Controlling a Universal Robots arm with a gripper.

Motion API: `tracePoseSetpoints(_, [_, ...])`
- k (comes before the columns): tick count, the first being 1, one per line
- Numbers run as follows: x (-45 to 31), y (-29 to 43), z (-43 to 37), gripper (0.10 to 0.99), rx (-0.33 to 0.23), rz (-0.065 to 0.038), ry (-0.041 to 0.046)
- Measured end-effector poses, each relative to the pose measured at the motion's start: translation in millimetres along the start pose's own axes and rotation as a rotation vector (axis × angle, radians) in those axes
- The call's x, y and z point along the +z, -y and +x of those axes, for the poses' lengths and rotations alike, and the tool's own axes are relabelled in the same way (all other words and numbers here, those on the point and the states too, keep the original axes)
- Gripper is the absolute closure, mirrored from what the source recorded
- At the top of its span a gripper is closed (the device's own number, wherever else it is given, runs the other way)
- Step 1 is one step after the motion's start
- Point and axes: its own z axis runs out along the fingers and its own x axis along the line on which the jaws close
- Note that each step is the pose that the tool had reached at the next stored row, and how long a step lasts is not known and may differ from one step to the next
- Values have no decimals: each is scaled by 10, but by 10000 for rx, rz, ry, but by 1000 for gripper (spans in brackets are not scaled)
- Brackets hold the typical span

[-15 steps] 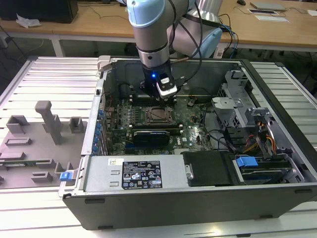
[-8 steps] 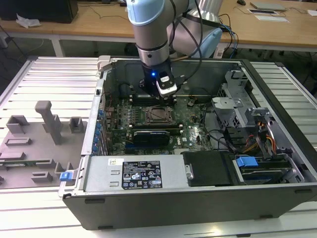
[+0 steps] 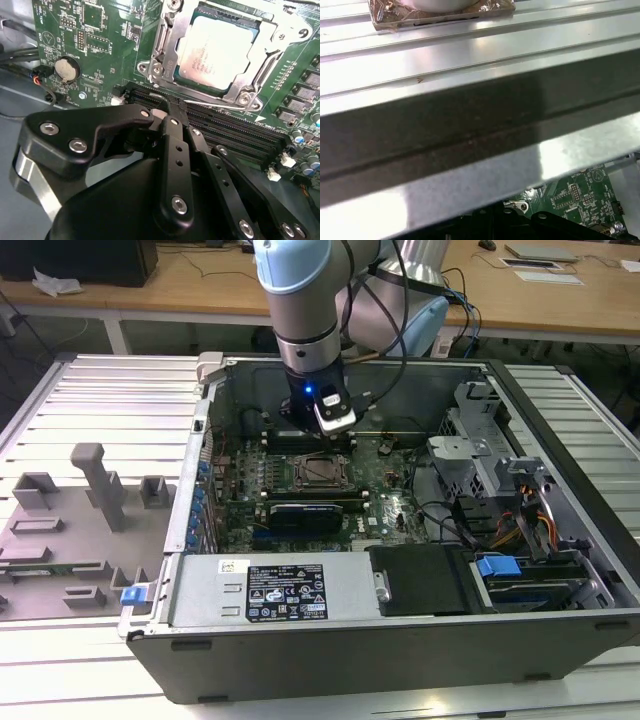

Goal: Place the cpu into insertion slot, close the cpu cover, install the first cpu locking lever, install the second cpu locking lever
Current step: 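Install the first cpu locking lever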

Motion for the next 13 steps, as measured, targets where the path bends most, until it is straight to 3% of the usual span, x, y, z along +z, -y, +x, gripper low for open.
tracePoseSetpoints(6, [61, 17, 10, 980, 3, 2, 0])
tracePoseSetpoints(13, [79, 26, 12, 980, 2, 4, 0])
